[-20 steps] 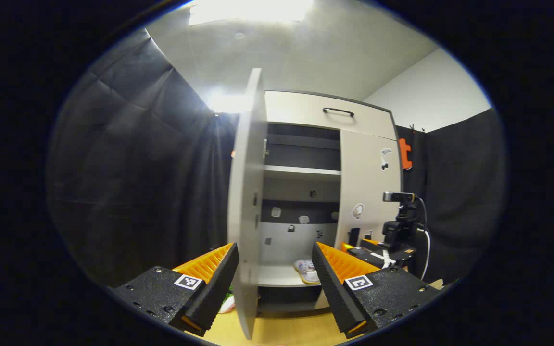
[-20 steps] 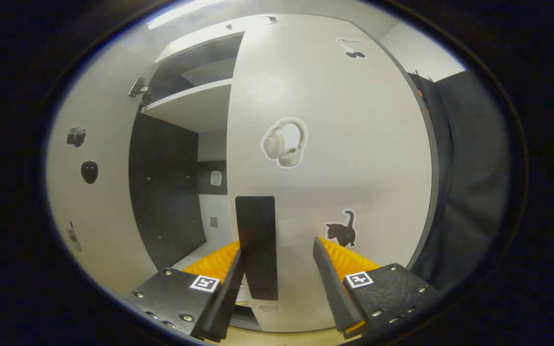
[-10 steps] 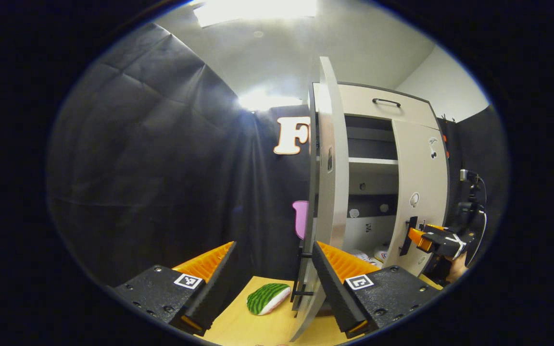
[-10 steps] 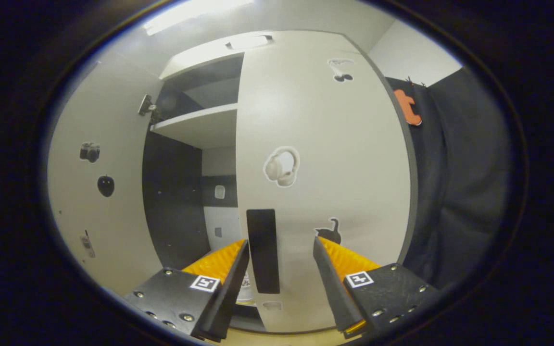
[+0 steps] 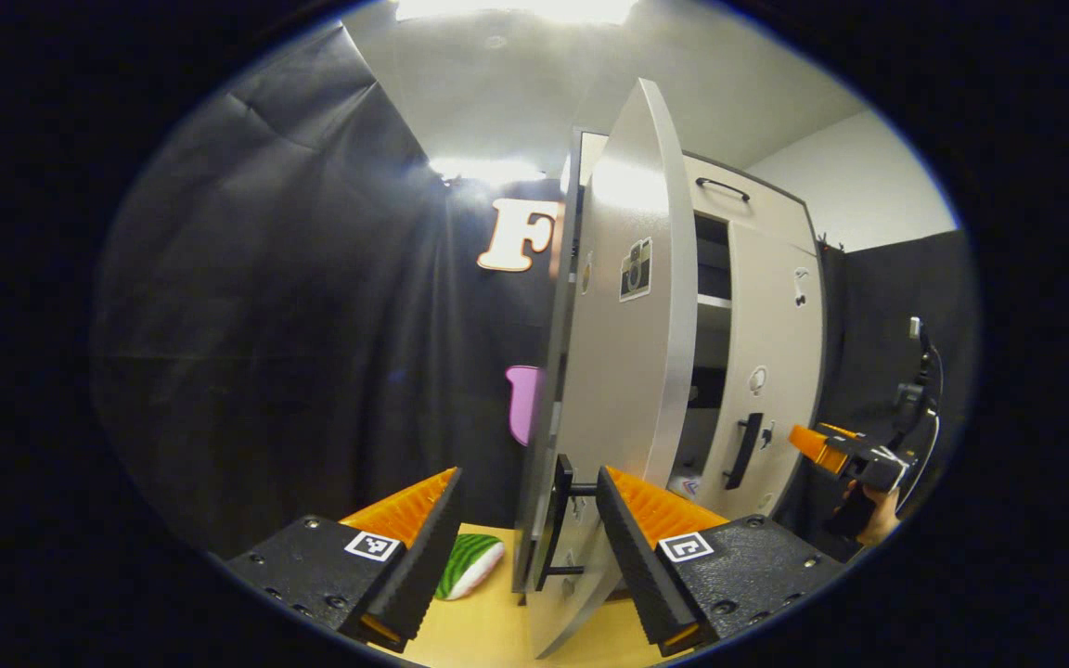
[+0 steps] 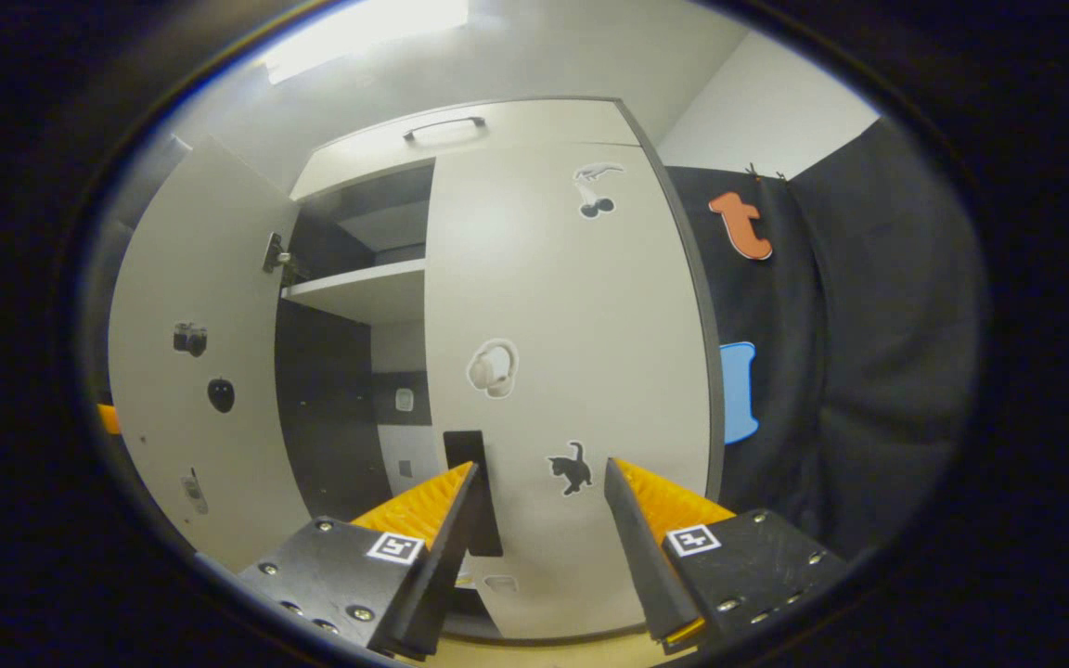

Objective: Grab one shoe with the right hand and put it into the shoe cabinet, grab the other shoe with the left hand and put it into the shoe cabinet; then close the right door with the right hand and the left door with the left hand.

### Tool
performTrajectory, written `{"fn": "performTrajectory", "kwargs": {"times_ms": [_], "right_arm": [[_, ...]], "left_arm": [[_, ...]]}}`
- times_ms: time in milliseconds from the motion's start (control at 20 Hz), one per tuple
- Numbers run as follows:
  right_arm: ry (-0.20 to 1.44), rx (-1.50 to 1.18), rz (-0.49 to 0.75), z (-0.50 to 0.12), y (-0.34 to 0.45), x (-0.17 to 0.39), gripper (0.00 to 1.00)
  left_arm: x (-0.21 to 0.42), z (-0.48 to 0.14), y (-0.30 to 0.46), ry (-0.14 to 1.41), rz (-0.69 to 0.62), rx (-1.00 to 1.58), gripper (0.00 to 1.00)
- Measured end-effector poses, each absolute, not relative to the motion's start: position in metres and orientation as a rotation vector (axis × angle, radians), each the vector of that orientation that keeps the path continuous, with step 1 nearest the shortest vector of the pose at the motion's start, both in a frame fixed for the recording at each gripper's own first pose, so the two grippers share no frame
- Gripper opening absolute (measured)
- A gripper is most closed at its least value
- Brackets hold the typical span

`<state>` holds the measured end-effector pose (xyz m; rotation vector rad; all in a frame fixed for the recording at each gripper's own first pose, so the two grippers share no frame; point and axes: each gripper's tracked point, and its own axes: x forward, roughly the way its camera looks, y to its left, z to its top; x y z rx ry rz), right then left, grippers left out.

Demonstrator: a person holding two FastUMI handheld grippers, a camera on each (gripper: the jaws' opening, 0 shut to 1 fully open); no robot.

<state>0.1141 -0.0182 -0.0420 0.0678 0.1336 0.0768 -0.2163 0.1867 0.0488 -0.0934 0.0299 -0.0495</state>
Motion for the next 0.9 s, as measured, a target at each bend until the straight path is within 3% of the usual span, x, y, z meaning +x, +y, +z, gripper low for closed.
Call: {"fn": "performTrajectory", "kwargs": {"times_ms": [50, 150, 250, 300, 350, 450, 500, 750, 900], "right_arm": [[0.136, 0.066, 0.074, -0.042, -0.021, 0.112, 0.8], [0.136, 0.063, 0.07, -0.041, -0.025, 0.109, 0.8], [0.139, 0.062, 0.06, -0.041, -0.033, 0.106, 0.8], [0.142, 0.062, 0.051, -0.041, -0.038, 0.103, 0.8], [0.143, 0.063, 0.042, -0.041, -0.044, 0.102, 0.72], [0.147, 0.061, 0.02, -0.041, -0.06, 0.1, 0.72], [0.15, 0.061, 0.008, -0.041, -0.068, 0.098, 0.72], [0.143, 0.073, -0.053, -0.034, -0.11, 0.092, 0.72], [0.138, 0.077, -0.094, -0.031, -0.137, 0.088, 0.72]], "left_arm": [[-0.215, 0.048, 0.178, 0.034, -0.081, -0.095, 0.81], [-0.206, 0.046, 0.156, 0.04, -0.139, -0.087, 0.86], [-0.197, 0.045, 0.137, 0.045, -0.182, -0.093, 0.86], [-0.191, 0.04, 0.132, 0.055, -0.193, -0.095, 0.82], [-0.188, 0.038, 0.125, 0.059, -0.212, -0.099, 0.86], [-0.182, 0.039, 0.109, 0.059, -0.251, -0.129, 0.82], [-0.179, 0.039, 0.1, 0.055, -0.273, -0.144, 0.86], [-0.144, 0.029, 0.055, 0.068, -0.346, -0.184, 0.87], [-0.113, 0.019, 0.03, 0.069, -0.37, -0.152, 0.93]]}}
